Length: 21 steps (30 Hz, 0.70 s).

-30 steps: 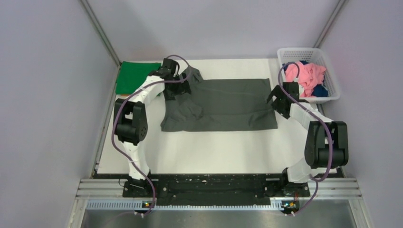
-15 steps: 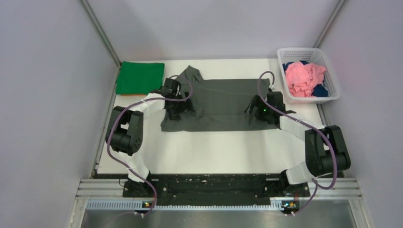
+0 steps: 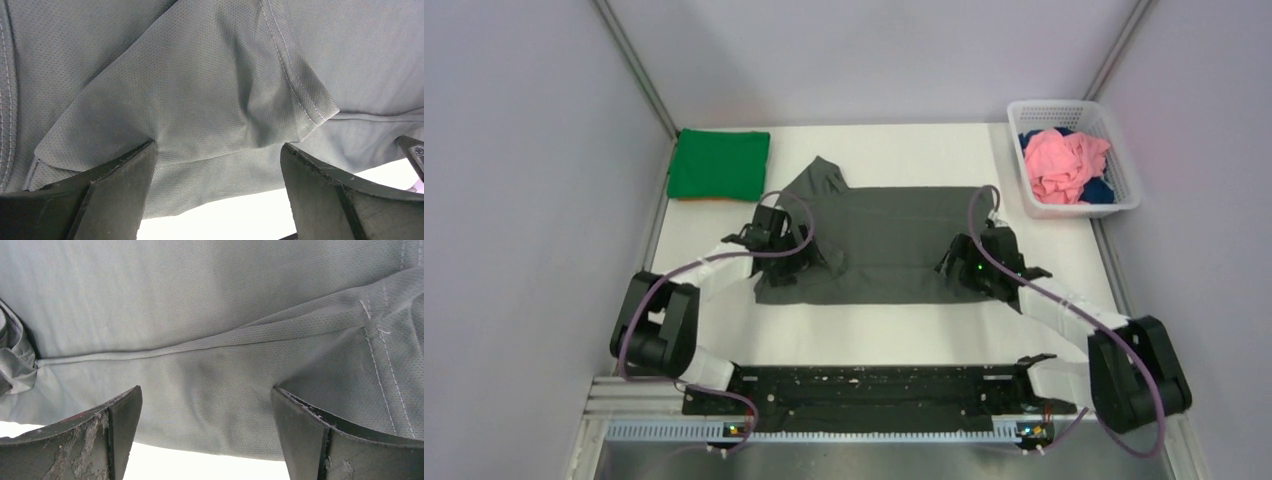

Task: Fold and stack the t-shirts
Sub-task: Fold the flattened tshirt in 1/3 of the way

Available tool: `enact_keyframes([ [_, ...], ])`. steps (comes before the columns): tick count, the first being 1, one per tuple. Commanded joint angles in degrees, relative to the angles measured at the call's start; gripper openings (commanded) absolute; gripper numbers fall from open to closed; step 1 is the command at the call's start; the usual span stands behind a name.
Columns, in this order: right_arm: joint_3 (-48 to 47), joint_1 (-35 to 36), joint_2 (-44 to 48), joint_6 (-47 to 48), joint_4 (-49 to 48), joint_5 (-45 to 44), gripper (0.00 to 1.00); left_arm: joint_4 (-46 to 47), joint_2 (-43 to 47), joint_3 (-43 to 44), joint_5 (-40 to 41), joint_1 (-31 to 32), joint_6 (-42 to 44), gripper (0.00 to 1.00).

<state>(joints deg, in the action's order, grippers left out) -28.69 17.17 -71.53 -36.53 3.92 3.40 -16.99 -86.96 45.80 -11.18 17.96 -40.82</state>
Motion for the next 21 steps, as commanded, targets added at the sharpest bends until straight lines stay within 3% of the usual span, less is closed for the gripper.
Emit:
enact_keyframes([
  [1,6.3,3.9,8.6,-6.6,18.3,-0.7,0.99,-2.9,5.7,-8.8,0.9,2.9,-4.5,0.99],
  [9,11.2,8.3,25.3,-15.1,35.4,-1.4,0.99,-9.7,19.9,-16.9,6.3,7.2,-10.7,0.99],
  [13,12.6,8.3,29.5,-16.4,37.1,1.2,0.99,-15.4,24.6,-18.1,7.4,8.0,-12.5,0.99],
  [21,9.3,8.4,34.0,-13.8,39.3,0.0,0.99,-17.4,30.9,-18.5,7.9,8.7,-13.6,0.99],
])
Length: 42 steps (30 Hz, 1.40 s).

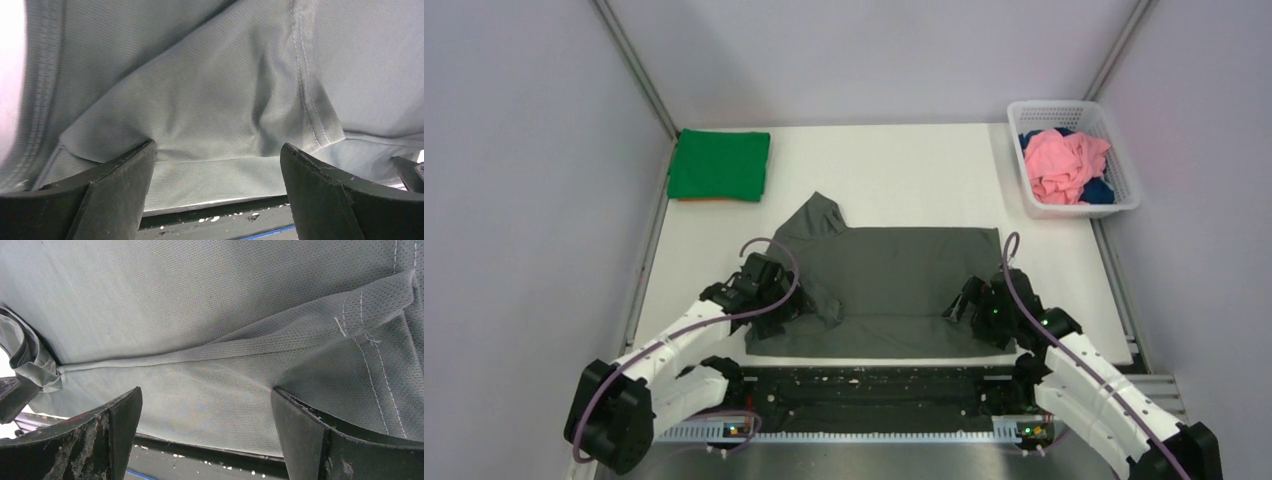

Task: Fold and stack the t-shirts
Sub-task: Fold the flattened tshirt in 1/3 of the way, then grab the side of the flattened tshirt furthest away from the robot with both arms

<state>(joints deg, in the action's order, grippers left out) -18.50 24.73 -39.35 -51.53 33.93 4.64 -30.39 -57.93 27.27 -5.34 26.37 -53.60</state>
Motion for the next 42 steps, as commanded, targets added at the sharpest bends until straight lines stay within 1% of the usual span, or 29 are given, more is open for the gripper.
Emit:
enact_keyframes([
  [1,-2.1,0.8,2.6,1.9,9.3,-1.9,0.99,-4.2,2.5,0.9,2.1,0.4,-0.6,0.99],
  [4,-6.0,0.8,4.9,3.5,9.4,-5.2,0.99,-4.7,3.8,3.9,2.7,0.4,0.8,0.99],
  [6,-8.8,0.7,6.2,3.2,9.0,-8.7,0.99,-5.2,4.1,7.0,4.6,0.4,2.4,0.99],
  [9,-9.8,0.8,7.8,3.2,4.1,-9.3,0.99,-3.9,2.4,12.7,8.3,0.4,6.9,0.99],
  [11,-10.1,0.8,8.2,3.5,0.0,-10.0,0.99,-2.0,-0.5,16.8,10.8,0.4,9.6,0.99],
  [13,-10.5,0.8,8.1,4.3,-2.8,-11.6,0.99,-0.3,-5.6,21.3,14.3,0.2,12.3,0.99],
  [15,-11.2,0.8,7.9,6.1,-4.5,-14.5,0.99,-0.3,-11.4,28.3,16.3,-0.4,14.7,0.99],
  [19,-13.1,0.7,6.8,8.2,-5.0,-25.2,0.99,-1.8,-25.4,40.6,20.5,-1.4,17.9,0.99],
  [21,-14.0,0.7,5.4,9.8,-6.2,-27.7,0.99,-3.8,-32.5,47.1,21.3,-1.7,19.3,0.98],
  [23,-14.8,0.7,2.9,10.8,-7.5,-29.6,0.99,-5.0,-38.9,53.8,21.2,-2.4,21.5,0.96],
  [27,-17.5,0.7,-5.3,11.9,-8.1,-31.6,0.99,-8.9,-50.8,67.7,22.1,-4.8,24.0,0.91],
  [29,-18.7,0.6,-8.9,12.4,-8.1,-32.0,0.99,-10.1,-55.8,73.3,20.1,-5.8,25.7,0.85],
  [33,-19.2,0.5,-13.8,13.5,-8.2,-33.1,0.99,-11.4,-63.8,80.7,17.8,-6.9,27.7,0.74],
  [38,-18.3,0.1,-15.4,14.0,-8.1,-33.8,0.99,-14.9,-72.7,89.7,18.5,-7.1,28.5,0.66],
  [42,-17.5,-0.5,-15.4,14.1,-8.2,-34.2,0.99,-14.3,-75.3,90.9,16.2,-7.1,28.7,0.60],
])
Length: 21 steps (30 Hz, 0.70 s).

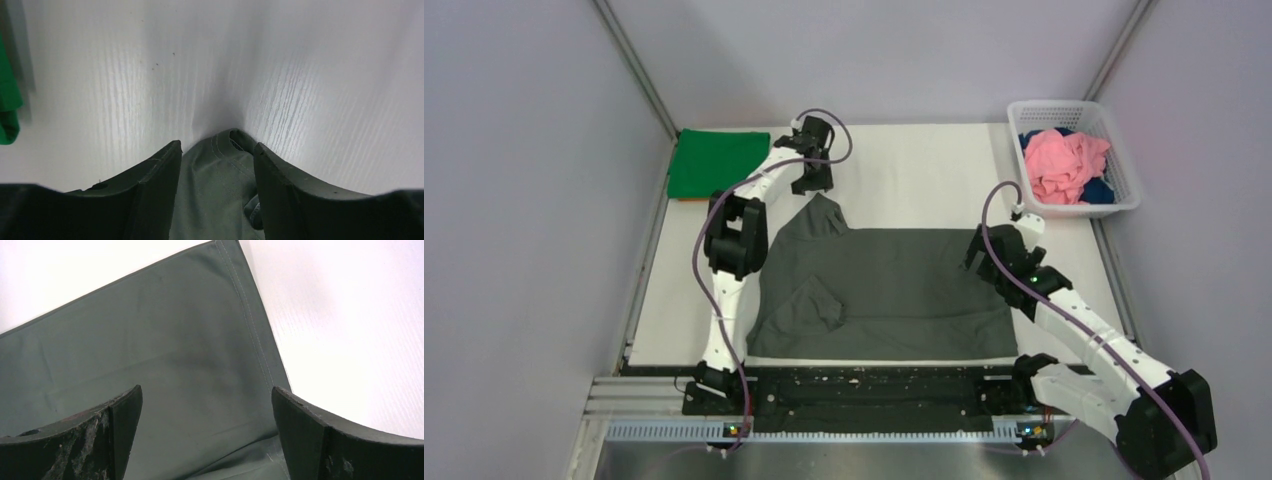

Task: Fold and stack the t-shirts
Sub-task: Grab the side of the flattened tshirt furthest away from the robot with both arms

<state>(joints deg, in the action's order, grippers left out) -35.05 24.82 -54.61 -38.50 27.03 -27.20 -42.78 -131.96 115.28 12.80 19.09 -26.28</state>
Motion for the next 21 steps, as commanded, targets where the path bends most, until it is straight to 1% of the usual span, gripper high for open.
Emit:
enact_keyframes([
  [1,-0.9,-0.6,-0.2,1.2,-1.3,-2.4,0.99,-1.9,-1.6,2.9,-2.3,0.2,1.3,0.58],
  [5,-0.8,-1.0,-0.2,1.4,-1.3,-2.4,0.99,-2.0,-2.9,2.7,-1.6,0.2,1.1,0.47],
  [7,-0.5,-1.0,-0.2,1.5,-1.6,-2.4,0.99,-2.2,-3.5,2.6,-3.2,0.1,1.6,0.39],
  [9,-0.3,-1.2,-0.4,1.6,-1.8,-2.6,0.99,-1.8,-3.9,2.0,-5.4,0.2,1.8,0.33],
  [12,-0.2,-2.1,-0.8,1.6,-2.3,-2.5,0.99,-1.7,-3.6,1.0,-6.7,0.1,1.6,0.15],
  [14,-0.7,-2.9,-1.7,1.5,-2.7,-2.1,0.99,-1.9,-2.9,0.3,-6.4,0.2,1.6,0.00],
  [19,-3.6,-4.8,-5.8,1.7,-2.7,-1.2,0.99,-2.6,-0.1,-0.3,-5.4,0.2,1.6,0.00],
  [21,-5.9,-6.0,-8.0,1.5,-2.9,-1.2,0.99,-1.1,2.1,-2.4,-6.1,0.2,1.4,0.00],
])
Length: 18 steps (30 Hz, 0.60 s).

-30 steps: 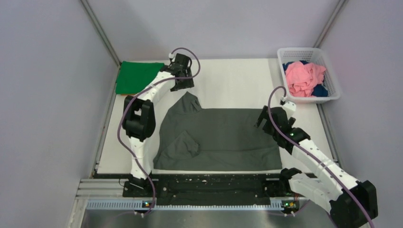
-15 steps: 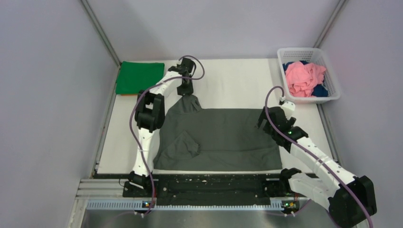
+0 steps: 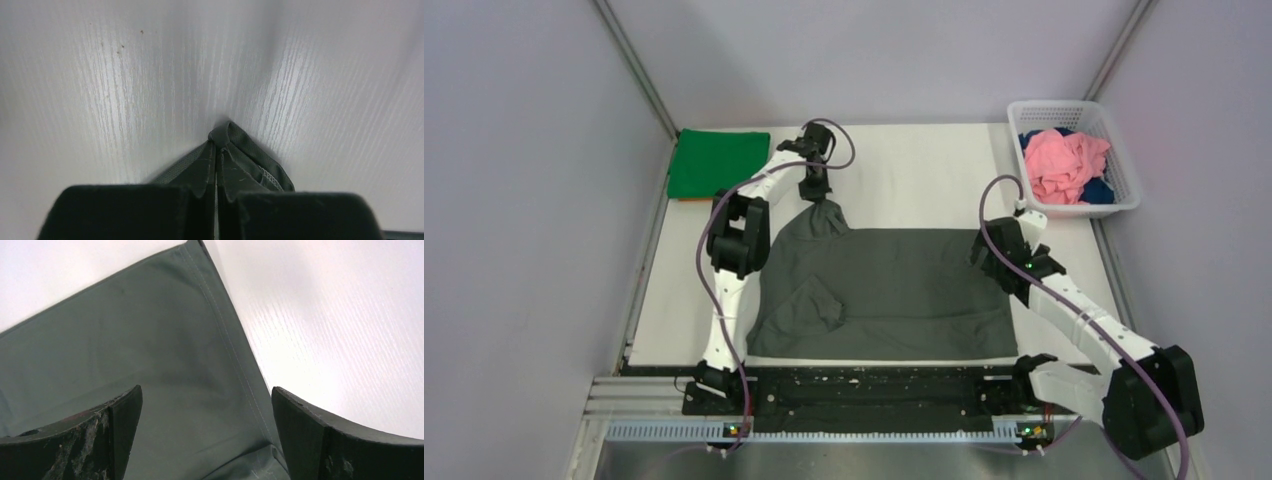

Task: Fold and stack the t-shirts
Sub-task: Grab the side of the flattened tshirt furthest away from the robot with both arms

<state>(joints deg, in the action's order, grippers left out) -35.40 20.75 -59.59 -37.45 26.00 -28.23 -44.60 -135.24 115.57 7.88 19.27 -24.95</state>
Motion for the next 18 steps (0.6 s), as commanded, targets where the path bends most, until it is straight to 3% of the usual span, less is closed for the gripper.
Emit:
enact_keyframes([
  [1,-6.8,-2.5,-4.3,0.7,-1.9,-0.2,0.99,1.8,6.7,-4.4,-1.8,0.0,0.1,0.00],
  [7,-15.8,-5.5,-16.1,2.3,-2.4,-4.2,0.96,6.0,13.9,-13.6,-3.5,0.1,-0.6,0.00],
  [18,-28.1,-10.0,-36.8,2.6,-5.2,-4.2,0.68,11.2,27.2,-28.4,-4.2,1.6,-1.7,0.00],
])
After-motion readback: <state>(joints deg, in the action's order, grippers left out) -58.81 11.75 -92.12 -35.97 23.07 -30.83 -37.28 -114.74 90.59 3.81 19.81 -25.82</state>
